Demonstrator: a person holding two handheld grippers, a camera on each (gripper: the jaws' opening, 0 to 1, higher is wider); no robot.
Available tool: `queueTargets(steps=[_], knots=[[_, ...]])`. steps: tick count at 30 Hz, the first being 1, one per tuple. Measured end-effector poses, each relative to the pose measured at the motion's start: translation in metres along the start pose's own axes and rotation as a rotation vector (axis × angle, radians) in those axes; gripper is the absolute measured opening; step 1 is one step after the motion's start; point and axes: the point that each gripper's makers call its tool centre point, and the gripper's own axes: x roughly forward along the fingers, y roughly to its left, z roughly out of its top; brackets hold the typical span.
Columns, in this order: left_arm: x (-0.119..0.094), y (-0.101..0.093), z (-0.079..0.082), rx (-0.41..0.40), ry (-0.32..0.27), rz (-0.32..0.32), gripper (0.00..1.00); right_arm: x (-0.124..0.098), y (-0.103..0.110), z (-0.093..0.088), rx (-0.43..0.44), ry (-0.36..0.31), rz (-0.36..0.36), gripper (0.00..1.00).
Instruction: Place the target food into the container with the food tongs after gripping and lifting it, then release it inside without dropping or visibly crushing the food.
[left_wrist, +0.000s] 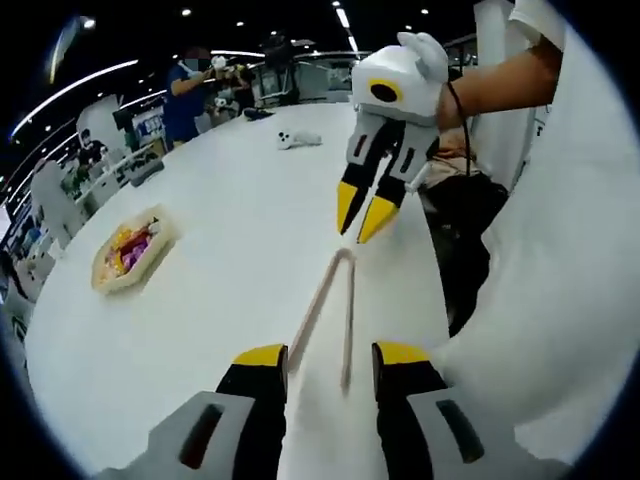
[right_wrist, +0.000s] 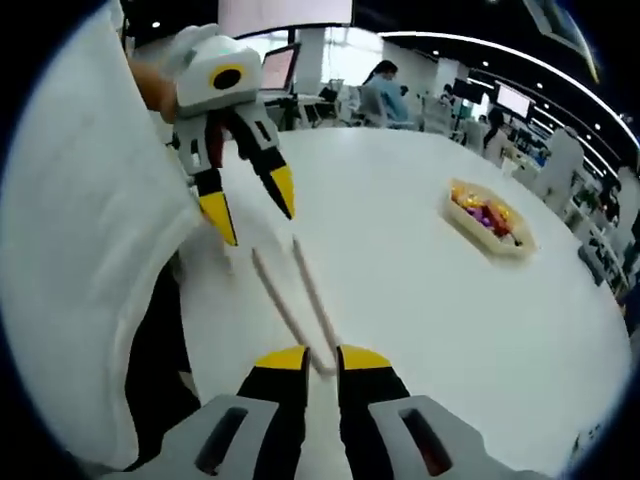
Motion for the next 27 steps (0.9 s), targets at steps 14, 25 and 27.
queueTargets(steps=[14, 25, 27], knots=[[-0.042, 0.014, 0.026, -0.286, -0.220, 0.145, 0.83, -0.030, -0.010, 0.051, 0.185, -0.260, -0.068, 0.52], [-0.089, 0.025, 0.028, -0.378, -0.293, 0.284, 0.99, -0.056, -0.016, 0.065, 0.184, -0.293, -0.096, 0.80], [-0.093, 0.027, 0.025, -0.391, -0.289, 0.309, 0.99, -0.060, -0.016, 0.065, 0.178, -0.293, -0.098, 0.83]])
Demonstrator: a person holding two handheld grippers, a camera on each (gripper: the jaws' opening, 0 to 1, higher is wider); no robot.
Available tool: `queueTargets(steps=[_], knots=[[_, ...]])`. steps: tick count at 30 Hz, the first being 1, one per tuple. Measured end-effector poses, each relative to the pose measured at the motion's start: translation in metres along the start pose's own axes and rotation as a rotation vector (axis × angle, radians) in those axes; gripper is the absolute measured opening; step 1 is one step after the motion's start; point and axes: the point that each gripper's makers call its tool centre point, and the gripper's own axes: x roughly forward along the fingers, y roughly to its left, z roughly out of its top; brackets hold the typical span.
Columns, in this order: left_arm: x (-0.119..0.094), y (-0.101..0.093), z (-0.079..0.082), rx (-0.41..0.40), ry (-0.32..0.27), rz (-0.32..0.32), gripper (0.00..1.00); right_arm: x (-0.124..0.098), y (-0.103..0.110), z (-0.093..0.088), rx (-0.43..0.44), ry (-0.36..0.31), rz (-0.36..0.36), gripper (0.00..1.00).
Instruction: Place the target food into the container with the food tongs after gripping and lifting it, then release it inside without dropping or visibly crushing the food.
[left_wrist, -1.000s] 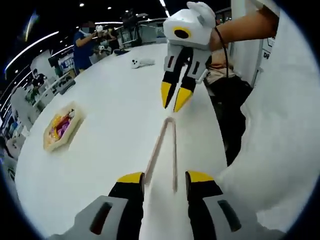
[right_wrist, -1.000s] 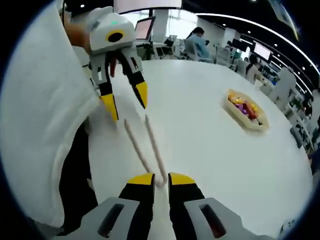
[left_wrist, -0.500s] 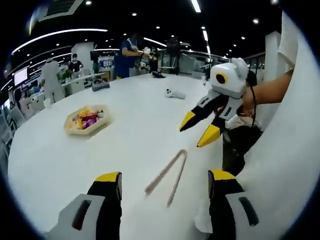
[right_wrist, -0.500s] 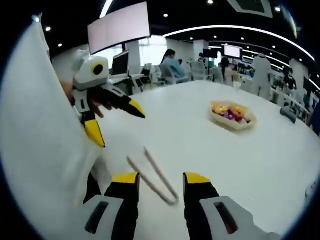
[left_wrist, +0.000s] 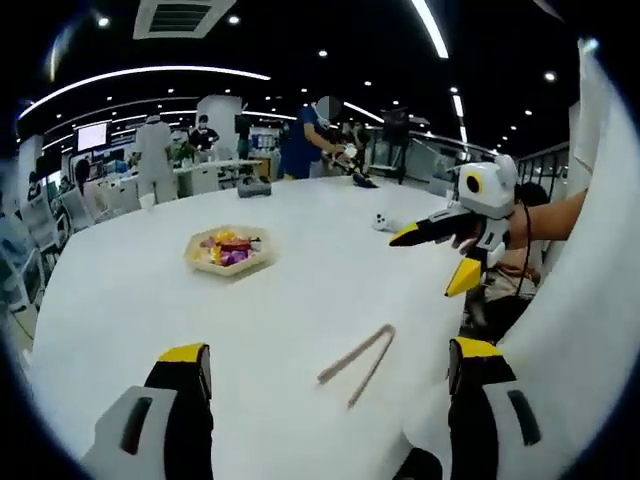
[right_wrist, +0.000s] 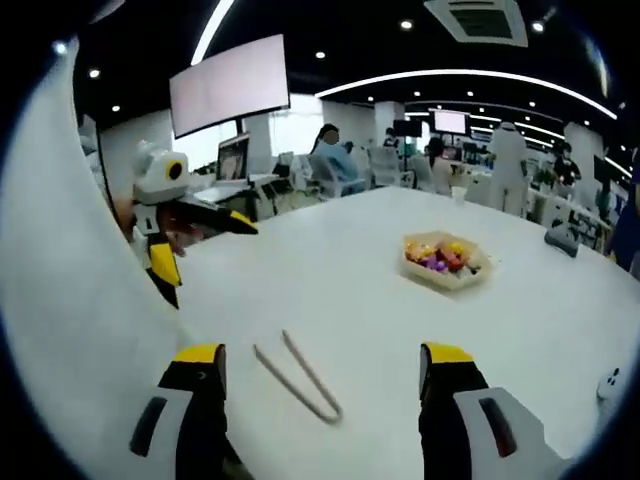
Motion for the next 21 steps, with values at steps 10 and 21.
queueTargets(steps=[10, 21], knots=[[-0.045, 0.016, -0.005, -0.101, -0.049, 0.128, 0.99, -0.017, -0.005, 0.008, 0.044, -0.040, -0.049, 0.86], [-0.081, 0.034, -0.011, -0.170, -0.077, 0.228, 0.99, -0.030, 0.001, 0.006, 0.126, -0.067, -0.107, 0.84]])
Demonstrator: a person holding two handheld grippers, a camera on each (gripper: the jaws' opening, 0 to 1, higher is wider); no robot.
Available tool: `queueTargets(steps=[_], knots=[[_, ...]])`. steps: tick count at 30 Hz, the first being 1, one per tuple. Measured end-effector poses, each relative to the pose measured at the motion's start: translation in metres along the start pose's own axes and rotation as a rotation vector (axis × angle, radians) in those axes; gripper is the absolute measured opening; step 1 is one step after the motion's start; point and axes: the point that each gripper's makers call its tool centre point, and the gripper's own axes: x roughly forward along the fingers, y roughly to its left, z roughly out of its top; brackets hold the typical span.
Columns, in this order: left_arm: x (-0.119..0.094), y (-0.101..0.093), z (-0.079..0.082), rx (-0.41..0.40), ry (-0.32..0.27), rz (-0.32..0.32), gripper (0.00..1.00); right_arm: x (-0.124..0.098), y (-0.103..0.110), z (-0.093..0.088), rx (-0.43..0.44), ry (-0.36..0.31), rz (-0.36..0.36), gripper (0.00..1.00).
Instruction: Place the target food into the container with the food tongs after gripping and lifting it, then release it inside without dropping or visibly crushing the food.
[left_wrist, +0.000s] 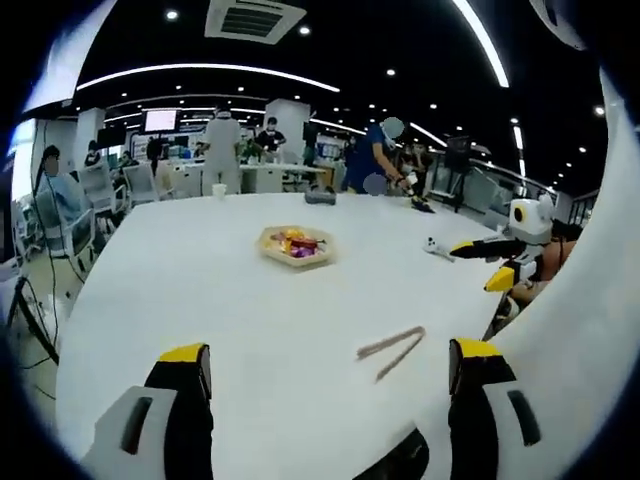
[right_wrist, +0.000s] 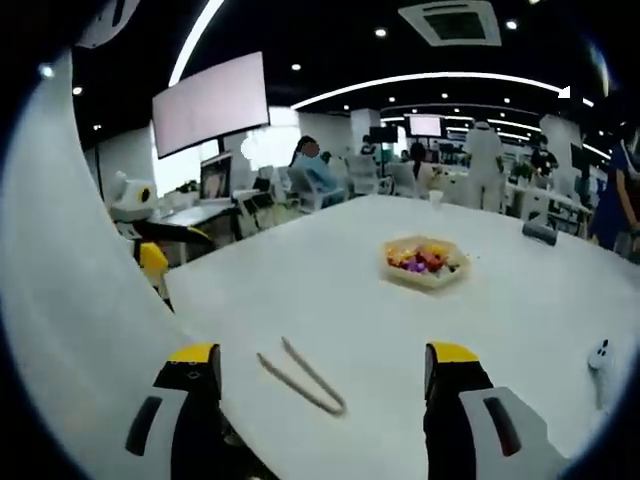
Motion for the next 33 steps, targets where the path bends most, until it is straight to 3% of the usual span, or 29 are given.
queueTargets(steps=[9, 20, 27, 33], knots=[[-0.002, -0.004, 0.001, 0.008, -0.010, 0.030, 0.99, -0.013, -0.013, -0.006, 0.036, -0.009, -0.033, 0.84], [-0.010, -0.014, 0.000, 0.043, 0.001, 0.065, 0.99, -0.015, -0.017, -0.008, 0.015, 0.003, 0.001, 0.83], [-0.019, -0.001, -0.006, 0.066, 0.029, 0.091, 0.99, -0.014, -0.020, -0.015, 0.015, 0.007, 0.003, 0.83], [-0.016, -0.001, -0.005, 0.079, 0.044, 0.076, 0.99, -0.021, -0.026, -0.018, 0.021, 0.004, -0.030, 0.82]])
